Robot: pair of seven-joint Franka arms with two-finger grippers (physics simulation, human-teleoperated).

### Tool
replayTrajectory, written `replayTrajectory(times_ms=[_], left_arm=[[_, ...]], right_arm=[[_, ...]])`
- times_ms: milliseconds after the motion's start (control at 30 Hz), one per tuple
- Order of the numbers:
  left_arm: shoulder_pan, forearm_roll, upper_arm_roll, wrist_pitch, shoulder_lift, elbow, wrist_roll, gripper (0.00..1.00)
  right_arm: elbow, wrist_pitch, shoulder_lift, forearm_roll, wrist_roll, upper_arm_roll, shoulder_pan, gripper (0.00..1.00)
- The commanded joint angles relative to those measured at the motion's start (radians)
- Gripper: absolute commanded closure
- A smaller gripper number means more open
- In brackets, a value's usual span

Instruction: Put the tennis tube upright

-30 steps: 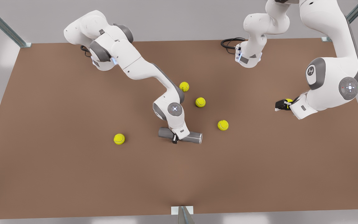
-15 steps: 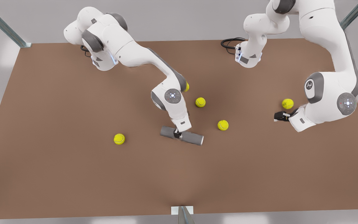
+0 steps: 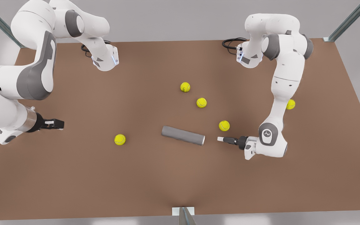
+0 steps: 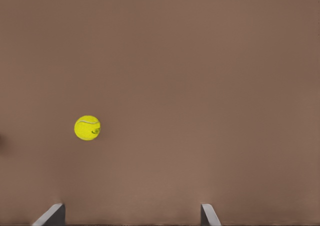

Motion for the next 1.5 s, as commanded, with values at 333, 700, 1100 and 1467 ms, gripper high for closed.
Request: replayTrajectory(times_ms=[333,700,1100,1467], left_arm=[[-0.063,-0.164,-0.061,0.173,0.057,0.014,0.270,0.00],[-0.082,-0.180,-0.067,0.157,0.083,0.005,0.260,0.00],[-0.082,-0.178,-0.067,0.120,0.083,-0.015,0.259,0.52],[-0.086,-0.174,-0.067,0.106,0.082,-0.029,0.242,0.55]], right_arm=[[0.003,-0.100,-0.004,-0.014,0.320,0.008,-0.044,0.00],[0.002,-0.085,-0.003,-0.003,0.291,0.012,-0.032,0.00],[0.002,-0.085,-0.004,-0.003,0.289,0.011,-0.038,0.00],[0.011,-0.048,-0.004,-0.003,0.295,0.009,-0.032,0.00]])
